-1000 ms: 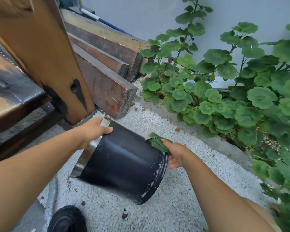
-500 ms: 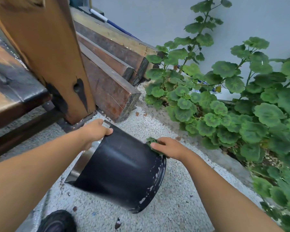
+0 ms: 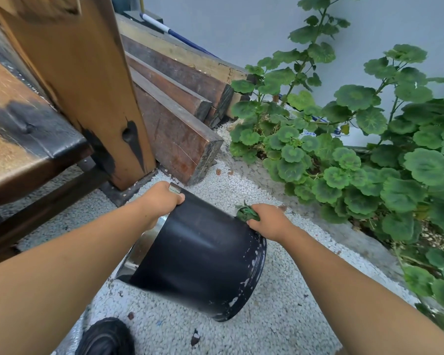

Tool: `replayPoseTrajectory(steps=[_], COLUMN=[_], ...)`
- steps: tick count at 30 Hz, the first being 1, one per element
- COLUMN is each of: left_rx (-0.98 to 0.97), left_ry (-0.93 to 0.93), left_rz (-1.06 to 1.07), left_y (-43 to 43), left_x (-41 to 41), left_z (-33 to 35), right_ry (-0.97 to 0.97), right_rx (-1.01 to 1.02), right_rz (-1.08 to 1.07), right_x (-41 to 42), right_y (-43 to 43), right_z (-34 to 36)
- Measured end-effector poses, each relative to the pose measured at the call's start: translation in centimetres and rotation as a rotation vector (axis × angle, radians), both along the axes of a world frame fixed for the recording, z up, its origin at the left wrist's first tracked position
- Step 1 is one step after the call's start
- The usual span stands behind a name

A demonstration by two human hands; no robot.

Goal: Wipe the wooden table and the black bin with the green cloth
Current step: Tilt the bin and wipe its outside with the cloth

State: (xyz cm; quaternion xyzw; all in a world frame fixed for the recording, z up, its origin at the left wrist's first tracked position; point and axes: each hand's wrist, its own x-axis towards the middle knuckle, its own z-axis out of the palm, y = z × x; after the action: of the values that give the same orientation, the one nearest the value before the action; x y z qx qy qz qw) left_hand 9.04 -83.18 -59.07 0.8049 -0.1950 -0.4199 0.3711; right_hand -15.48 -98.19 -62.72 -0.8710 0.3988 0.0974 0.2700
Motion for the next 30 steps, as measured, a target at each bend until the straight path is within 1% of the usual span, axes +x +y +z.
replayPoseTrajectory(steps=[2, 7, 14, 18, 23, 30], left_rx=[0.010, 0.044, 0.072, 0.077, 0.105, 0.116], left_ry=[-0.020, -0.057, -0.067, -0.079, -0.057, 0.000], left_rz=[-0.008, -0.008, -0.008, -0.005, 0.032, 0.120], left_y=[0.0, 0.2, 0.5, 0.0, 0.1, 0.6], left_x=[-0.1, -0.1, -0.1, -0.5, -0.1, 0.9], left_z=[0.0, 0.3, 0.7, 1.2, 1.3, 0.8], right_ry=[-0.028, -0.111, -0.226, -0.278, -0.256, -0.288], right_rx=[0.010, 0.040, -0.017, -0.012, -0.121, -0.202], right_rz=[-0.051, -0.089, -0.150, -0.207, -0.084, -0.146], right_x=[-0.2, -1.1, -3.4, -4.8, -5.7, -6.5], right_y=[0.4, 1.0, 4.2, 6.7, 10.2, 15.4], right_z=[-0.2, 0.1, 1.4, 2.2, 1.3, -1.5])
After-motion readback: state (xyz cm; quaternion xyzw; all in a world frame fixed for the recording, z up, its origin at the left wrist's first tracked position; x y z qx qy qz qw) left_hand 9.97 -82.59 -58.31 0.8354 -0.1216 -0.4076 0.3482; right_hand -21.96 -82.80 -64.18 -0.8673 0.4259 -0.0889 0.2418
